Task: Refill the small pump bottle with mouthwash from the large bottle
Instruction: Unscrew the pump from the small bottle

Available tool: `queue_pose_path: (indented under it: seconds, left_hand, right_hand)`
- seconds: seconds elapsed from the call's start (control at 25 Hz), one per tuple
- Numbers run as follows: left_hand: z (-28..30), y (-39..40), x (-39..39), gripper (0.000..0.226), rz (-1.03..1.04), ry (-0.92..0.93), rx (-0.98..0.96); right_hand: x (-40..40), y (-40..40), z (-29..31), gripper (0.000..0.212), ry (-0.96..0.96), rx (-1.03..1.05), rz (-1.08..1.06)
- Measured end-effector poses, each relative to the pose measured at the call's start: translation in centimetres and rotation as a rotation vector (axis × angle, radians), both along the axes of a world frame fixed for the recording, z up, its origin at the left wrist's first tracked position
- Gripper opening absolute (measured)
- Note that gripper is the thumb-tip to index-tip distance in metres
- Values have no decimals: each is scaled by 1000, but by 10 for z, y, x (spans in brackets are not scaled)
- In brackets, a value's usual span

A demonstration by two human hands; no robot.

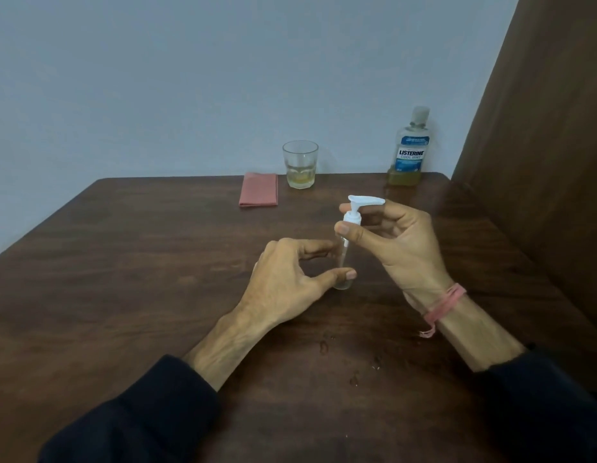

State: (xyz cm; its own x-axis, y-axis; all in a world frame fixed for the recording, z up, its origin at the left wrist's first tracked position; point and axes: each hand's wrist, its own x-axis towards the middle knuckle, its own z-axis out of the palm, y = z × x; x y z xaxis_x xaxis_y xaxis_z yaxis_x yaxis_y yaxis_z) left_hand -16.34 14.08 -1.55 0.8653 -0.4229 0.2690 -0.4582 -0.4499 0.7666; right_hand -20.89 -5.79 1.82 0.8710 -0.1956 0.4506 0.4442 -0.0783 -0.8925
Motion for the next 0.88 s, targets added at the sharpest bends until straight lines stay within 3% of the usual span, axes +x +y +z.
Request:
queue_pose_path:
  seconds: [0.28,0.48,0.6,0.88]
  left_hand:
    - [-2,1,0,46,-31,33,-5]
    - [-3,1,-2,58,-5,16,-18]
    - [-2,1,-3,61,-3,14,-19]
    - [0,1,-3,60,5,30,-7]
  right_hand:
    - [-1,-1,-2,27,3,-16,97]
    - [-3,-4,-4,47,62,103,224]
    - [-2,-5,-5,59,89,177,189]
    - [-3,-9,-8,33,104,159,221]
